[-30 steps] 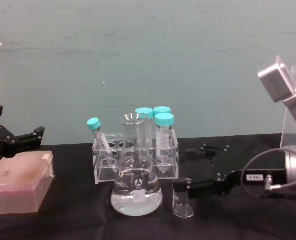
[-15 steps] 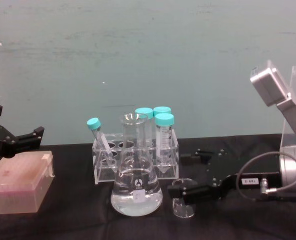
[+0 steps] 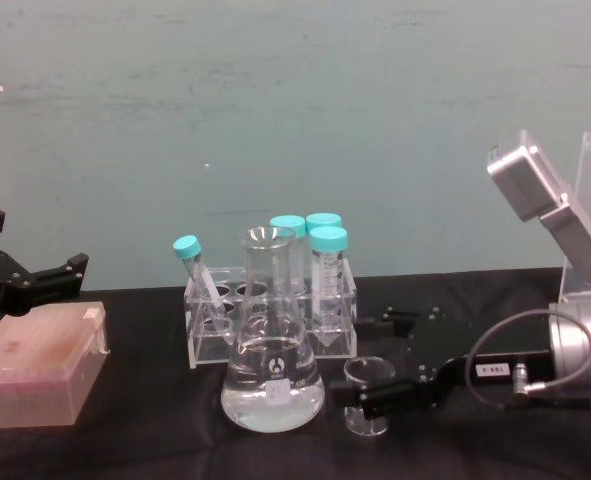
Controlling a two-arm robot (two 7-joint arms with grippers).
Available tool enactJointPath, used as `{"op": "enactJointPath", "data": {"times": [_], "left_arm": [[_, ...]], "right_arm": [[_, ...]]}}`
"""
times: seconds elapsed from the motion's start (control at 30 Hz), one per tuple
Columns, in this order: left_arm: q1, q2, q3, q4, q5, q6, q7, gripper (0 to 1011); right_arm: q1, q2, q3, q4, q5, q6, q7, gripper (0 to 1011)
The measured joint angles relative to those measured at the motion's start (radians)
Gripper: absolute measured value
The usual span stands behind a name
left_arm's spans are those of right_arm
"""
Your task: Place the experimental apparatus aside using one hand.
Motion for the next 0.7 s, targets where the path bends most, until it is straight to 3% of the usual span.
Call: {"op": "enactJointPath", "data": {"times": [0.7], "left_arm": [[0.000, 0.000, 0.000, 0.000, 0.000, 0.000, 0.000, 1000]], "right_arm": [[0.026, -0.028, 0.006, 0.070, -0.003, -0.009, 0.011, 1004]]}}
